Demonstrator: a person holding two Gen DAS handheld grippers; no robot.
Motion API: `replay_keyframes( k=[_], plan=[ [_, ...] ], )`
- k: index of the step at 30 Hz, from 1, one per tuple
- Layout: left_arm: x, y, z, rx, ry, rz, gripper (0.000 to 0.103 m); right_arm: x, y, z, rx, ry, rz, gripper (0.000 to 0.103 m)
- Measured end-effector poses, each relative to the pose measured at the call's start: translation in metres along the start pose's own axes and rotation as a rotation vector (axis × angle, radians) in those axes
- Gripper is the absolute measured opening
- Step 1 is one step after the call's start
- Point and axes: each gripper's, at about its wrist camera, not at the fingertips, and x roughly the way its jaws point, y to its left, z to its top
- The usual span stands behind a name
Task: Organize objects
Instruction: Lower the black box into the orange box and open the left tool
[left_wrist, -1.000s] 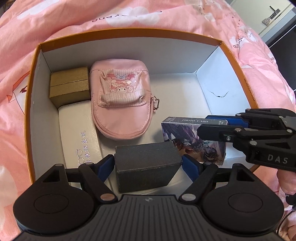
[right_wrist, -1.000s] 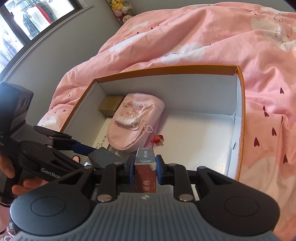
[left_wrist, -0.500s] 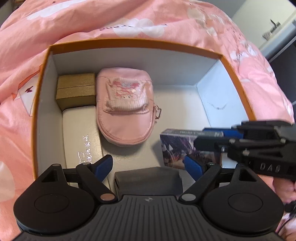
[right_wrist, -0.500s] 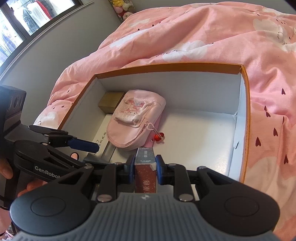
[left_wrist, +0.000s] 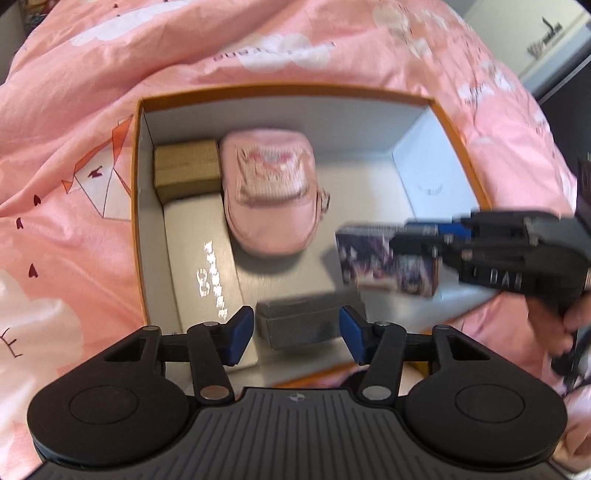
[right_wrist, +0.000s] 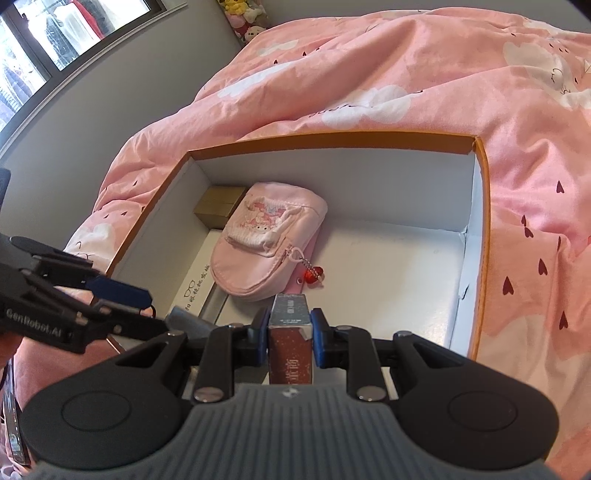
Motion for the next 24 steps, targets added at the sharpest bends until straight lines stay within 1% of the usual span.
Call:
replay_keyframes(
  k=[2,5,6,8,10,11,13,18,22,24],
  plan=[
    [0.002,-0.001,-0.003,0.015,0.019,0.021,0.057,0.0,0.001,0.0,-0.004,-0.001,0.002,0.025],
    [0.007,0.001,-0.004,0.009,0.04,0.017,0.055,0.0,0.003,0.0,-0.007,0.0,0.008,0.025],
    [0.009,0.002,-0.004,0.005,0.044,0.017,0.052,0.0,0.004,-0.001,-0.009,0.001,0.009,0.025],
    [0.014,0.003,-0.003,0.003,0.052,0.031,0.04,0.0,0.005,-0.001,-0.01,0.003,0.01,0.025],
    [0.019,0.002,-0.003,0.004,0.049,0.038,0.037,0.0,0.005,0.0,-0.011,0.003,0.01,0.025],
    [0.02,0.002,-0.002,-0.004,0.041,0.027,0.033,0.0,0.005,0.0,-0.01,0.002,0.01,0.025],
    [0.022,0.003,-0.001,-0.013,0.025,0.027,0.032,0.0,0.005,0.001,-0.008,0.0,0.009,0.025],
    [0.022,0.008,0.008,-0.043,-0.021,0.02,0.031,0.002,0.004,0.003,-0.014,-0.005,0.003,0.025],
    [0.027,0.013,0.014,-0.061,-0.042,0.027,0.032,0.001,0.007,0.005,-0.039,-0.017,-0.02,0.025],
    [0.031,0.015,0.014,-0.066,-0.04,0.017,0.039,0.0,0.008,0.005,-0.041,-0.021,-0.023,0.025]
  ],
)
